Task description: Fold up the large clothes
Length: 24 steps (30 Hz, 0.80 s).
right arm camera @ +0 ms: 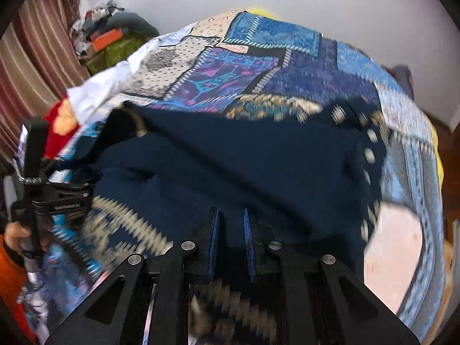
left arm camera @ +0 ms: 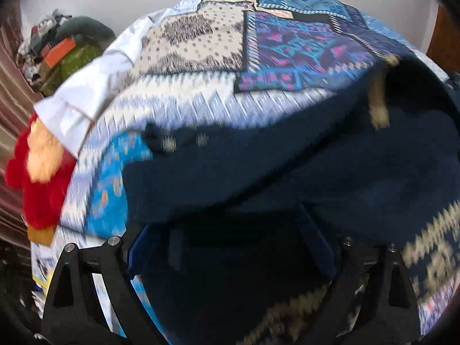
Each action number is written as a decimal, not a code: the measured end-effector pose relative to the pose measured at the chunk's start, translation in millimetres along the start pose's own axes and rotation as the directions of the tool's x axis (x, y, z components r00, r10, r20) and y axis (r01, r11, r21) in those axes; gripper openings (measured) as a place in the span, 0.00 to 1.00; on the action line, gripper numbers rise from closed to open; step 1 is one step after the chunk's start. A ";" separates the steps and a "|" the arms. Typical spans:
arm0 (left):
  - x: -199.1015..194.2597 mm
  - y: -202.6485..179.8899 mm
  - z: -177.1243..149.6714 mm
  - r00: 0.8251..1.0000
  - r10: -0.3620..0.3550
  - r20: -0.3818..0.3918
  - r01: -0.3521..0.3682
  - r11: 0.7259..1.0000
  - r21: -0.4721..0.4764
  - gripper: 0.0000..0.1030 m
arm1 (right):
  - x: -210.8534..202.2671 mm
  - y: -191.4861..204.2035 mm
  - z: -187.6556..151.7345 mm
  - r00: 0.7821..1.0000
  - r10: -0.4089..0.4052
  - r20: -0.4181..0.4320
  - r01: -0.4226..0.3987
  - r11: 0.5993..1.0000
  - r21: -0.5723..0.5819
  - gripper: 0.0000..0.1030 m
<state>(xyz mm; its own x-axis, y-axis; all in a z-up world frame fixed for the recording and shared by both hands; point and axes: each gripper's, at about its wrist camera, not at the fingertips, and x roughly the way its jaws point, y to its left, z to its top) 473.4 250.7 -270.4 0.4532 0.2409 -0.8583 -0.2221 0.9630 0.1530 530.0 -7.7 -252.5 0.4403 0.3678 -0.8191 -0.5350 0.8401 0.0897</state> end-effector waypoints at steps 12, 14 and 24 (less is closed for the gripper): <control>-40.3 41.1 79.9 0.982 0.116 0.149 -0.100 0.989 -0.110 0.90 | -10.2 -6.9 94.7 0.945 -0.230 0.234 0.229 0.973 0.030 0.12; -57.8 47.0 81.3 0.980 0.099 0.174 -0.080 0.990 -0.115 0.90 | -26.2 -8.5 97.0 0.955 -0.172 0.242 0.166 0.985 0.046 0.12; -103.3 34.9 30.2 0.985 -0.103 0.140 0.110 0.993 -0.048 0.92 | -64.0 43.9 43.5 0.986 -0.002 0.169 0.022 0.993 -0.117 0.12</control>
<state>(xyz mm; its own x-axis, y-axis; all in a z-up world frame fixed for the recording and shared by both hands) 445.0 263.1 -161.6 0.5900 0.1552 -0.7924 -0.2117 0.9767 0.0337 509.7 23.0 -171.5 0.5568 0.4280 -0.7119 -0.6056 0.7957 0.0047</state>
